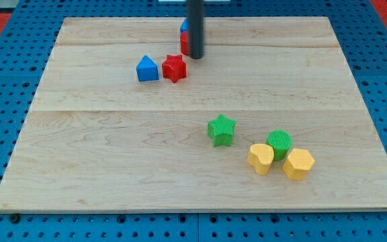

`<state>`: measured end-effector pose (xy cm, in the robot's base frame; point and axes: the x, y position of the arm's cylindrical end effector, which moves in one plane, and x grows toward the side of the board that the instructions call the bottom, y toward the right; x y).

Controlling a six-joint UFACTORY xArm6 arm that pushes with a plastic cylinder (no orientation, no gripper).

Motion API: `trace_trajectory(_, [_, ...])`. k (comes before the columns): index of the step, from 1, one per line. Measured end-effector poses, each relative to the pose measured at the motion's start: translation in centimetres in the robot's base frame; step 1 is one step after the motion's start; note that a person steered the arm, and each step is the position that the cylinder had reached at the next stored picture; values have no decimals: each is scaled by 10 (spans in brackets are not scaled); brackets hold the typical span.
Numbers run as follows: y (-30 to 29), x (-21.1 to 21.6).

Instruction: Form a vertical line with blue cube and the red blocks

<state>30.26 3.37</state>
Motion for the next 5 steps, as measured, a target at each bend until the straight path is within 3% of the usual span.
trace_trajectory(1, [55, -29])
trace_trajectory(2, [48, -56])
trace_trajectory(4, [-33, -58])
trace_trajectory(5, [-44, -58])
